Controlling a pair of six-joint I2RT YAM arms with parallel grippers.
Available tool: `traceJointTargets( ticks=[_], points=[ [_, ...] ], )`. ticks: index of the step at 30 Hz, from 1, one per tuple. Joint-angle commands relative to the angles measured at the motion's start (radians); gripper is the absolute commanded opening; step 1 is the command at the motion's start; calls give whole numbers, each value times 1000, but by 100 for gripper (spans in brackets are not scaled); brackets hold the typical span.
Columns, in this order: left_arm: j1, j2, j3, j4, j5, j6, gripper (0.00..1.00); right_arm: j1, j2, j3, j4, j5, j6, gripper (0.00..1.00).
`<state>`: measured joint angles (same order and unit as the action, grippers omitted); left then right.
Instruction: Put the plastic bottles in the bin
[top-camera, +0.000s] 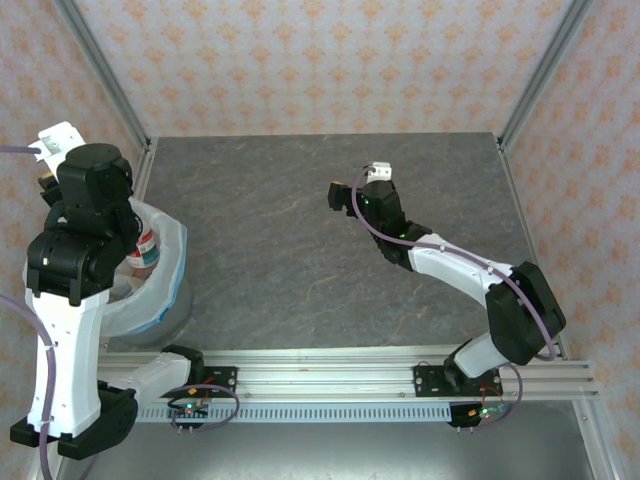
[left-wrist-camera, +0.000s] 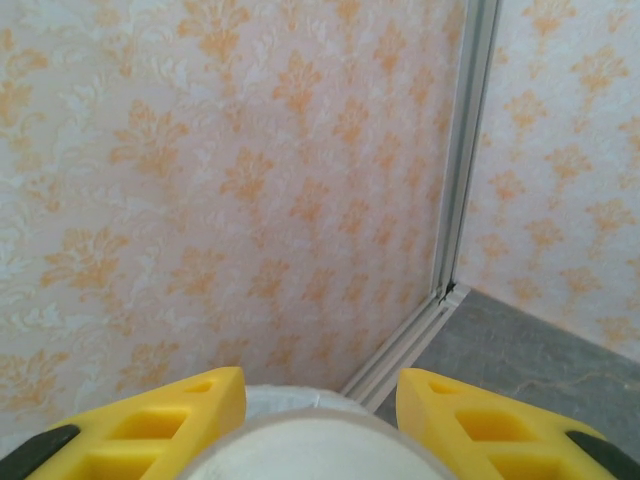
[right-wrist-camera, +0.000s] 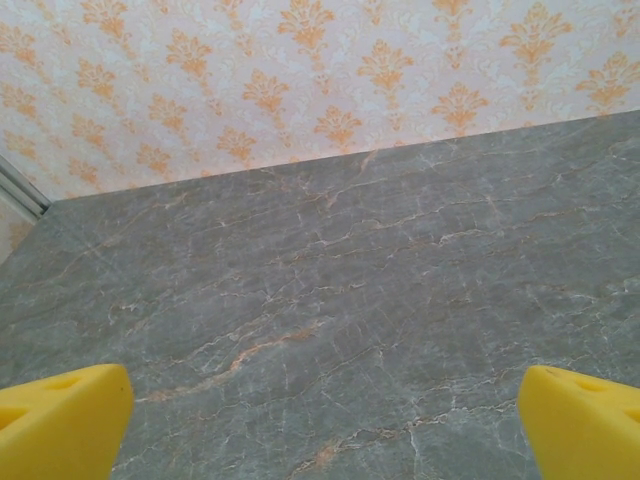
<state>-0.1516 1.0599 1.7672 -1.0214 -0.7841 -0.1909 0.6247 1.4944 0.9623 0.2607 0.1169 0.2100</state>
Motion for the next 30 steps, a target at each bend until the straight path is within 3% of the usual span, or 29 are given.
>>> traceJointTargets(
  ticks=[1,3,9,13,14,15,16,17,25,30],
  points=[
    [17,-5,-43,-107,63,-117,0,-6,-28,-8,12,26,8,99],
    [46,-9,-92,-123,76,-166,0,-7,-31,-11,14,20,10,99],
    [273,-98,-271,-71,234,-241,2,-8,-47,-20,-8,24,-12,99],
    [395,-103,-340,-77,284,-285,19,-9,-44,-20,-15,14,-8,99],
    [430,-110,-356,-70,302,-299,40,-9,-44,-20,-15,14,-2,99],
    [467,-121,-370,-63,332,-313,71,-9,-44,-23,-14,11,2,99],
    [494,-133,-374,-59,364,-326,96,-9,-45,-25,-12,9,8,99],
    [509,-142,-372,-57,386,-326,100,-10,-47,-28,-10,9,10,99],
    [511,-188,-266,-74,486,-334,100,-9,-67,-52,-14,20,1,99],
    [509,-267,-294,90,744,-321,100,-10,-85,-67,-11,50,-8,99]
  ],
)
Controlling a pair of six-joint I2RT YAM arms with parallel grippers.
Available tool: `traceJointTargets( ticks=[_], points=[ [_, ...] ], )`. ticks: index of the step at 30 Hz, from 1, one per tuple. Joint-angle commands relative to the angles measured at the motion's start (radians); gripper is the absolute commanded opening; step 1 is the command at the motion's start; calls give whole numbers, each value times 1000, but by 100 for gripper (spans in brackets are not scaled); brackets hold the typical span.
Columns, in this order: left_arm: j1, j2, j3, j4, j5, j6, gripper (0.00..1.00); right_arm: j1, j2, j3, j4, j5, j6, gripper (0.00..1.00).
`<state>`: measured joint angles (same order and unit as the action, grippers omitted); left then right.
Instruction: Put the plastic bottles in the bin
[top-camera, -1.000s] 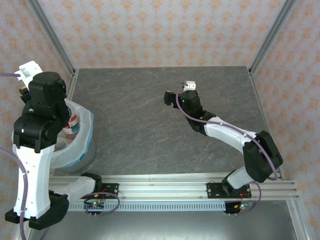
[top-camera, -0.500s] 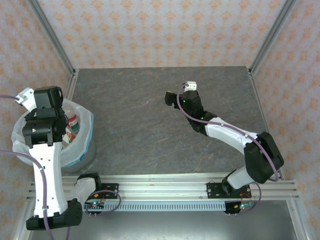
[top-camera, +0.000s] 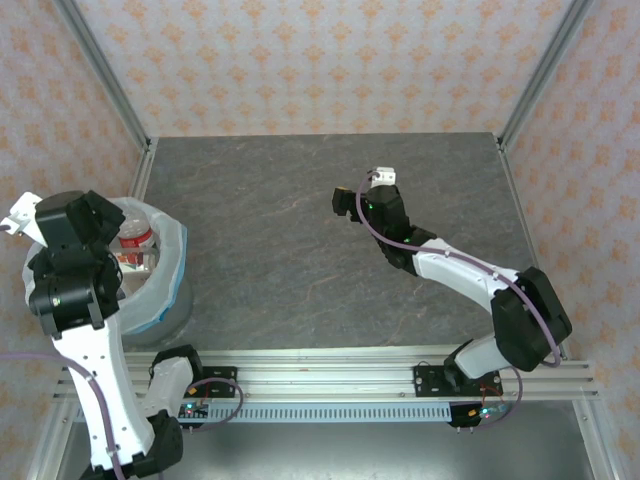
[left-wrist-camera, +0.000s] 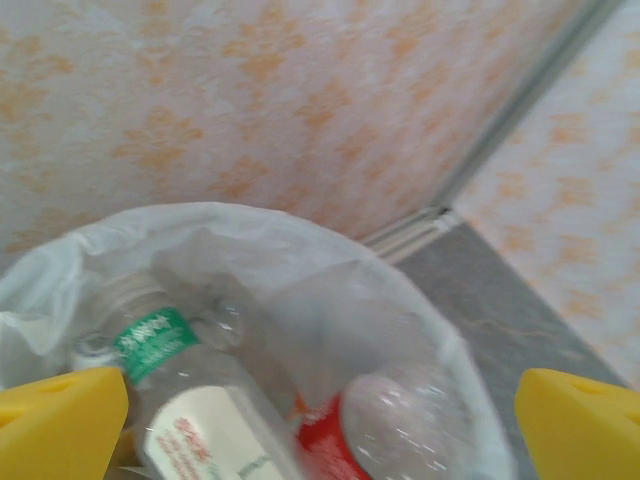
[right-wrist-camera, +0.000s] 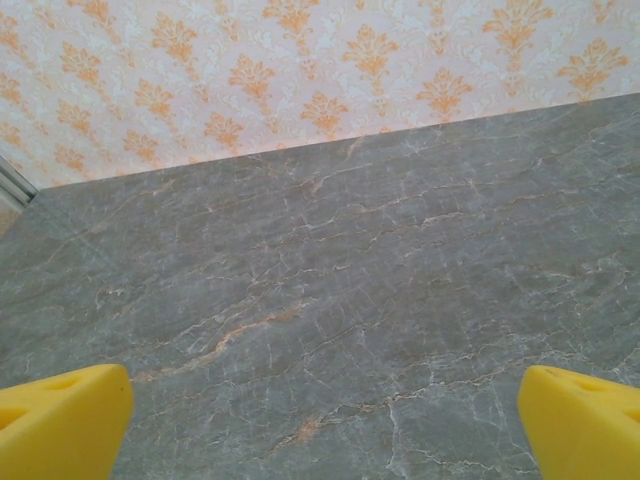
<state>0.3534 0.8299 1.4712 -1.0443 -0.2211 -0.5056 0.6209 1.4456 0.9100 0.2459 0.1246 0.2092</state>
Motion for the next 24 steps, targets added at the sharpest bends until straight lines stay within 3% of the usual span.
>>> traceJointTargets(
  ticks=[1,4,7,11,14,16,20,24],
  points=[
    [5,-47,-8,157,253,-15,100,-7,-44,-19,4,51,-11,99],
    [-14,-59,-43,283,431,-63,100,-9,-70,-37,14,88,-20,99],
    [-139,-66,-91,394,423,-56,99,-19,-114,-66,29,140,-38,99],
    [-463,19,-105,433,179,65,99,-59,-184,-104,16,169,-54,99],
    [-737,180,-85,480,-67,196,99,-106,-240,-140,-1,185,-68,99],
    [-859,311,-64,517,-202,300,100,-153,-256,-164,-22,197,-81,99],
    [-882,483,-94,598,-207,373,100,-267,-325,-218,-60,192,-95,99],
    [-873,543,-249,739,-299,433,100,-395,-327,-266,-103,179,-112,99]
  ],
)
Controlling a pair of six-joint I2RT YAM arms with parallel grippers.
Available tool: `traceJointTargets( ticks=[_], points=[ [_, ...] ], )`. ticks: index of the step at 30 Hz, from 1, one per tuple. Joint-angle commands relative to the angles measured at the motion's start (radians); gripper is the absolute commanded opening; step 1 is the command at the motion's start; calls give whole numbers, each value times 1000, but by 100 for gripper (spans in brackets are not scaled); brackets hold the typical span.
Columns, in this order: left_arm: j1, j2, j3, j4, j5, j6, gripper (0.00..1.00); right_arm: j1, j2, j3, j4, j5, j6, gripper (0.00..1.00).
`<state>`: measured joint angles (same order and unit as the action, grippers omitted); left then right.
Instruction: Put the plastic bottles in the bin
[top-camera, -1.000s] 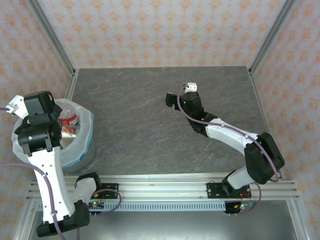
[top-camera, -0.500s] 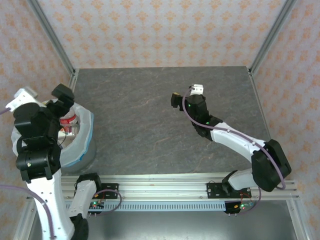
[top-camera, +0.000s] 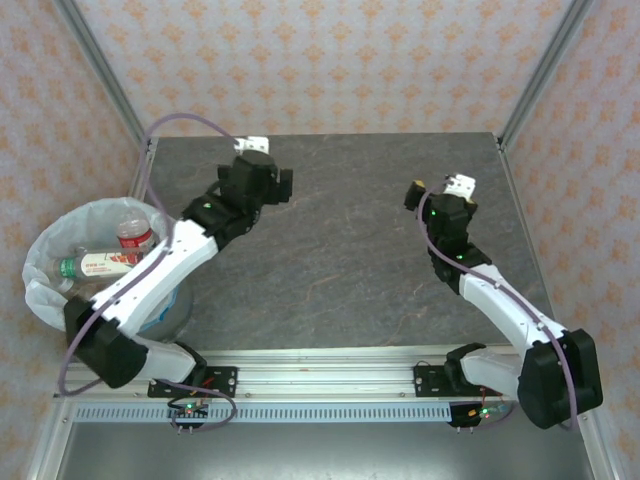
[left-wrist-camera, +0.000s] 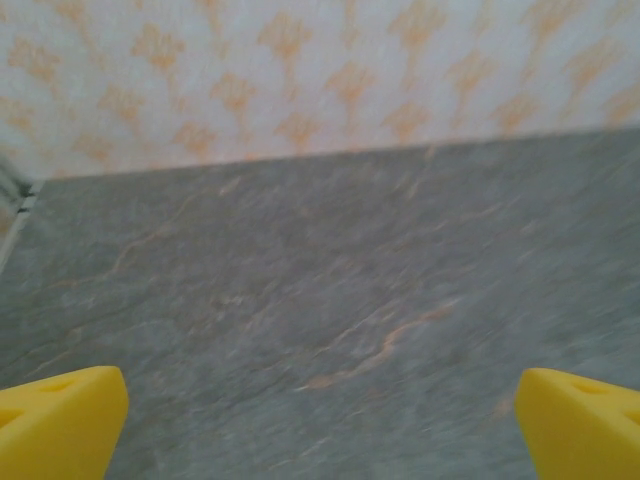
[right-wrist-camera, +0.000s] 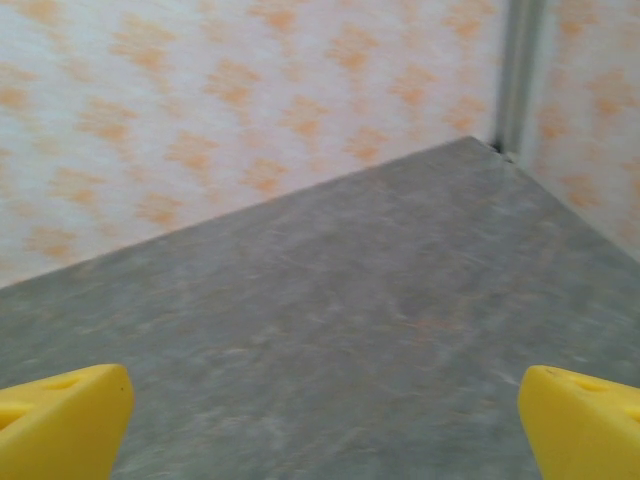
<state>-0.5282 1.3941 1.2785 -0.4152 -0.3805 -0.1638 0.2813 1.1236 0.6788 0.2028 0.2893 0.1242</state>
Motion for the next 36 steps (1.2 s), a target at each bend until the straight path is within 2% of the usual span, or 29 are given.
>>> traceJointTargets(
  ticks=[1,8,13,16,18,22,25,26,27,28,29,31,32,36],
  points=[
    [19,-16,-92,125,-142,95,100,-87,1,-52,-59,7,-25,99],
    [206,-79,-416,315,-71,82,100,-238,144,-132,51,-115,-33,99],
    [295,-104,-628,564,-55,164,100,-270,286,-166,274,-246,-78,99],
    [361,-71,-688,645,31,144,100,-271,342,-111,252,-296,-147,99],
    [380,-31,-724,735,41,158,100,-277,380,-126,343,-319,-166,99],
    [406,18,-731,852,82,173,100,-290,380,-165,397,-381,-174,99],
    [421,78,-753,973,135,189,99,-291,386,-262,563,-388,-178,99],
    [424,95,-769,1035,142,198,99,-290,420,-299,680,-398,-178,99],
    [431,76,-770,997,155,182,100,-290,412,-307,698,-392,-177,99],
    [439,83,-800,1065,150,175,100,-290,388,-288,616,-375,-174,99],
    [452,72,-827,1088,154,151,100,-290,400,-275,601,-342,-159,99],
    [464,115,-886,1244,155,151,100,-288,408,-277,625,-340,-160,99],
    [464,96,-865,1174,154,141,100,-290,398,-269,589,-338,-160,99],
    [464,107,-877,1212,156,150,100,-289,401,-272,602,-338,-160,99]
  ],
)
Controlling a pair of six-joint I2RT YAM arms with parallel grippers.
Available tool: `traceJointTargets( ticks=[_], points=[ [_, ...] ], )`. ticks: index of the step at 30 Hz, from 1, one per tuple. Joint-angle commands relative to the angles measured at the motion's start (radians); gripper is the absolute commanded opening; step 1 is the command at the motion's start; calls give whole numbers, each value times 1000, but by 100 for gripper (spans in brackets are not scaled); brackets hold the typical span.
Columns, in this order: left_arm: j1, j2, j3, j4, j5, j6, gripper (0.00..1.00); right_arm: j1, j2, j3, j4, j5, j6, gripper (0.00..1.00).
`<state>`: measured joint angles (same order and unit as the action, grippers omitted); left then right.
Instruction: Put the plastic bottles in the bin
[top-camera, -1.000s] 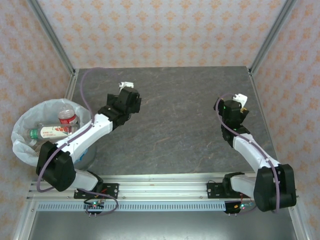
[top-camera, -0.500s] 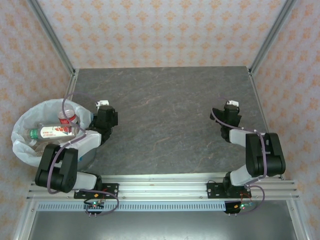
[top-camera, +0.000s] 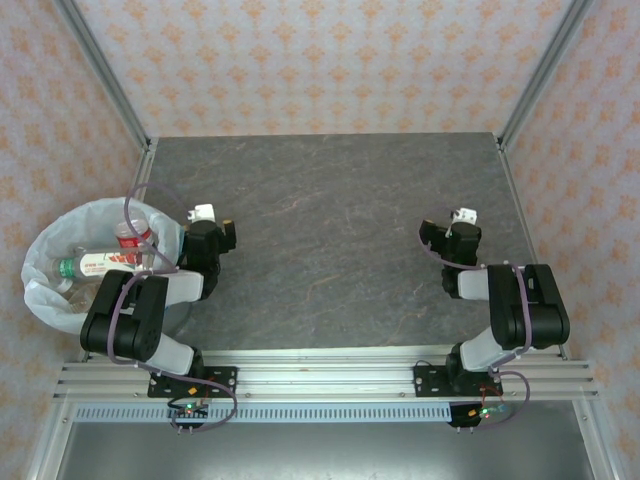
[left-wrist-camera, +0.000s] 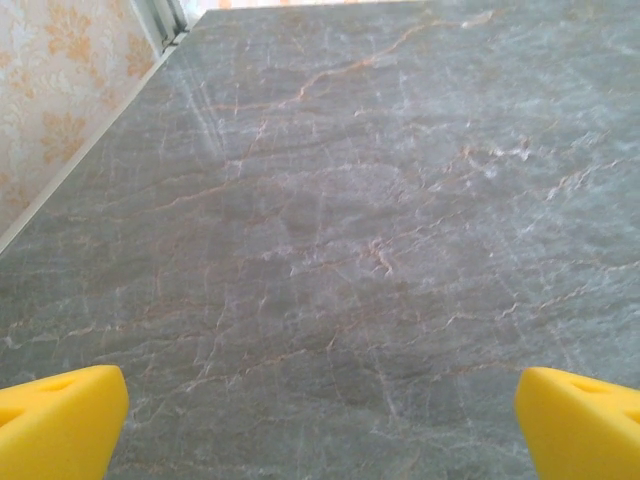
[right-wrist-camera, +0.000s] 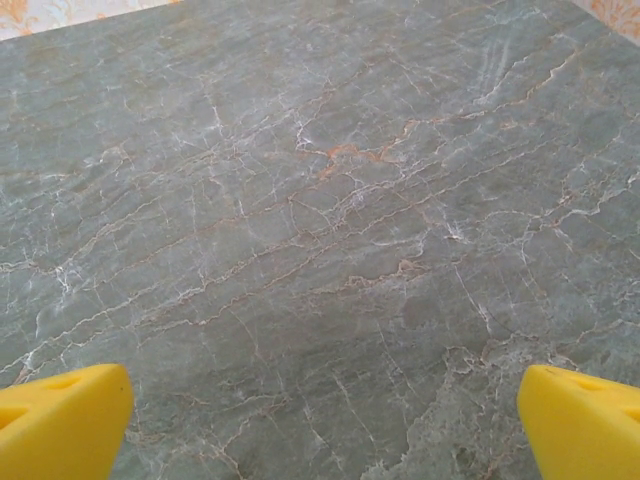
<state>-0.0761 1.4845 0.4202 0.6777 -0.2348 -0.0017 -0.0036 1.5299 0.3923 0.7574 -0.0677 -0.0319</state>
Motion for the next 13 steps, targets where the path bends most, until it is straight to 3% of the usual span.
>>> traceJointTargets(
  ticks=[1,13],
  points=[
    [12,7,-8,83,15,-18,100,-5,-3,13,50,17,-4,99],
    [12,10,0,77,42,-6,100,-4,-6,12,48,22,-3,99]
  ],
)
